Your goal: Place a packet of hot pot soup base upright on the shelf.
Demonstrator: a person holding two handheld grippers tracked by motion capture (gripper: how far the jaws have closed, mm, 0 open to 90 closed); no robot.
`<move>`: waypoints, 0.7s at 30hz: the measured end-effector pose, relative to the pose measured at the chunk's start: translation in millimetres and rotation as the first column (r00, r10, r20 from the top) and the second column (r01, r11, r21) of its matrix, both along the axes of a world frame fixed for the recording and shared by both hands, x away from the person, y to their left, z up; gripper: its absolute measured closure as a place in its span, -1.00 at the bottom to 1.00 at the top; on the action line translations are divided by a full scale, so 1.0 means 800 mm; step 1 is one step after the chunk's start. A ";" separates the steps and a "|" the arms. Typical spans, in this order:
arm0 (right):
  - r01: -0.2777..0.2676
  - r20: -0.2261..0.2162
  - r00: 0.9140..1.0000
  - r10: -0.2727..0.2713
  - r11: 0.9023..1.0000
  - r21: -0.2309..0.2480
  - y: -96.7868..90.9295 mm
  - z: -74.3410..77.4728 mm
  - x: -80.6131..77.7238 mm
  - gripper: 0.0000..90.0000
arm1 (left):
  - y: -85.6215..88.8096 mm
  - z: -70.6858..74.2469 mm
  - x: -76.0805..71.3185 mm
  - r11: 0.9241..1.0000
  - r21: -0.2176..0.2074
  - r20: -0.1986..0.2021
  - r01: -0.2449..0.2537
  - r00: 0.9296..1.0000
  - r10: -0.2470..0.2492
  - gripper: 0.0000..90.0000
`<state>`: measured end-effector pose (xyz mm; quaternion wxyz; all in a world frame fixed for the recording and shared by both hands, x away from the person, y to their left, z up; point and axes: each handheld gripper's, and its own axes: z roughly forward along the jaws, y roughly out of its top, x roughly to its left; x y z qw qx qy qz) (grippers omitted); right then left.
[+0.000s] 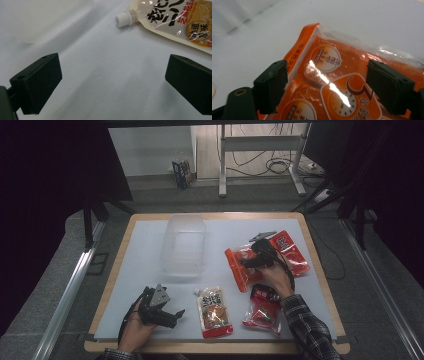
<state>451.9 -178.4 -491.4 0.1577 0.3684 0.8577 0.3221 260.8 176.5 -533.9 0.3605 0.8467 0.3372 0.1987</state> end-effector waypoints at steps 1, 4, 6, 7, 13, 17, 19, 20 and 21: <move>-0.004 0.002 1.000 0.004 1.000 0.001 -0.003 0.000 -0.002 -0.69 | 0.000 0.000 0.000 1.000 0.000 0.000 0.001 1.000 -0.001 -0.98; -0.012 0.011 1.000 0.012 1.000 0.004 -0.012 0.002 -0.010 -0.80 | 0.000 0.000 0.000 1.000 0.002 0.000 0.002 1.000 -0.002 -0.98; -0.009 0.012 1.000 0.009 1.000 0.001 -0.017 0.003 -0.014 -0.83 | -0.001 0.000 0.000 1.000 0.001 -0.001 0.002 1.000 -0.002 -0.98; -0.006 0.011 1.000 0.006 1.000 0.000 -0.020 0.003 -0.017 -0.85 | -0.001 0.000 -0.001 1.000 0.002 -0.001 0.002 1.000 -0.002 -0.98; 0.000 0.024 1.000 0.000 1.000 -0.024 -0.043 0.004 -0.033 -0.93 | -0.002 -0.001 -0.001 1.000 0.007 -0.003 0.003 1.000 -0.003 -0.98; 0.015 0.025 1.000 -0.014 1.000 -0.022 -0.060 0.007 -0.044 -0.96 | -0.001 0.000 -0.002 1.000 0.008 0.001 0.003 1.000 -0.003 -0.98; 0.017 0.025 1.000 -0.017 1.000 -0.019 -0.065 0.007 -0.046 -0.97 | -0.001 0.000 -0.001 1.000 0.009 0.001 0.003 1.000 -0.003 -0.98; 0.019 0.024 1.000 -0.019 1.000 -0.018 -0.072 0.007 -0.049 -1.00 | -0.001 0.000 -0.001 1.000 0.010 0.002 0.004 1.000 -0.004 -0.98; 0.024 0.028 0.999 -0.023 0.999 -0.025 -0.076 0.007 -0.051 -1.00 | -0.001 0.000 -0.001 1.000 0.009 0.000 0.004 1.000 -0.004 -0.98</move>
